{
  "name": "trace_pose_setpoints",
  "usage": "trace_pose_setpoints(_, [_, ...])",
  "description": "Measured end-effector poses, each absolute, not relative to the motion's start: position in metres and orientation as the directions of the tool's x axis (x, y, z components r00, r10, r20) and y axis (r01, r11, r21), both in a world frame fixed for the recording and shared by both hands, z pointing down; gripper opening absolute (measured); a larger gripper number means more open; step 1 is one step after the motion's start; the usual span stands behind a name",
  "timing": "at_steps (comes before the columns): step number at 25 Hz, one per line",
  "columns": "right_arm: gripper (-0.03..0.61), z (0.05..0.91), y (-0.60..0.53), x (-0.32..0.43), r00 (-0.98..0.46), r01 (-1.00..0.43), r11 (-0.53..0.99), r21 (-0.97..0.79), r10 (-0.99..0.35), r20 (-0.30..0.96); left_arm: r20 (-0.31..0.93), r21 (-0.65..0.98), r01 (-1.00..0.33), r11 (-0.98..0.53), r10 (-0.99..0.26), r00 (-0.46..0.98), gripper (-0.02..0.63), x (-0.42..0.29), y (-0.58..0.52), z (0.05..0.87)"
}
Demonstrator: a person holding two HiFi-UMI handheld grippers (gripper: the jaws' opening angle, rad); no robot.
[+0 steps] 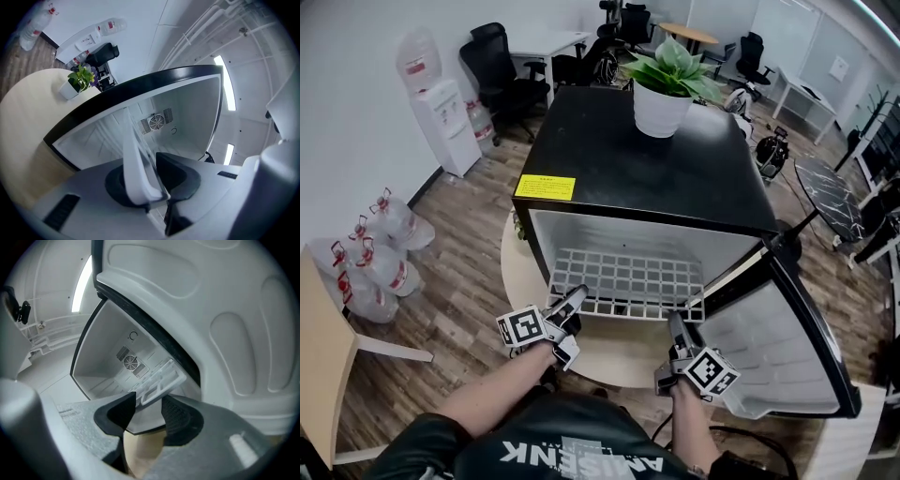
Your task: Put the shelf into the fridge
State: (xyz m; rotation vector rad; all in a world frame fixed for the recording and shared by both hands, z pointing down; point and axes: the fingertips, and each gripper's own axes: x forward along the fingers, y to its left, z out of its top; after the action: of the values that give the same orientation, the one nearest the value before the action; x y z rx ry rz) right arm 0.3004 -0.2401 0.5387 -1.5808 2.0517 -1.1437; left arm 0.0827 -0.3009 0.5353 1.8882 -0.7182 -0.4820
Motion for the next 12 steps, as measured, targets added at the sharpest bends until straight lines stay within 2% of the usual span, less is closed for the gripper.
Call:
trace_pose_setpoints(4, [0.152,0.539,-0.224,0.284,-0.363,-0.685,0.092,-0.723,-0.903,0.229,0.027,0.902,-0.311,-0.301,-0.679,0.734,0.069,0.077,-0.302,0.540])
trace_pose_setpoints(6, [0.123,0.543,-0.220,0.274,-0.369,-0.718,0.103,-0.688,-0.895,0.251,-0.010,0.924,-0.252,-0.288,-0.676,0.737,0.069,0.082,-0.301,0.534])
trace_pose_setpoints(8, [0.027,0.545,-0.220,0.268,-0.356,-0.754,0.115,-0.647,-0.899,0.255,-0.051,0.934,-0.203,-0.296,-0.669,0.742,0.067,0.086,-0.302,0.531])
trace_pose_setpoints(12, [0.011,0.544,-0.222,0.265,-0.336,-0.790,0.126,-0.600,-0.907,0.252,-0.017,0.918,-0.252,-0.306,-0.665,0.746,0.064,0.082,-0.303,0.537])
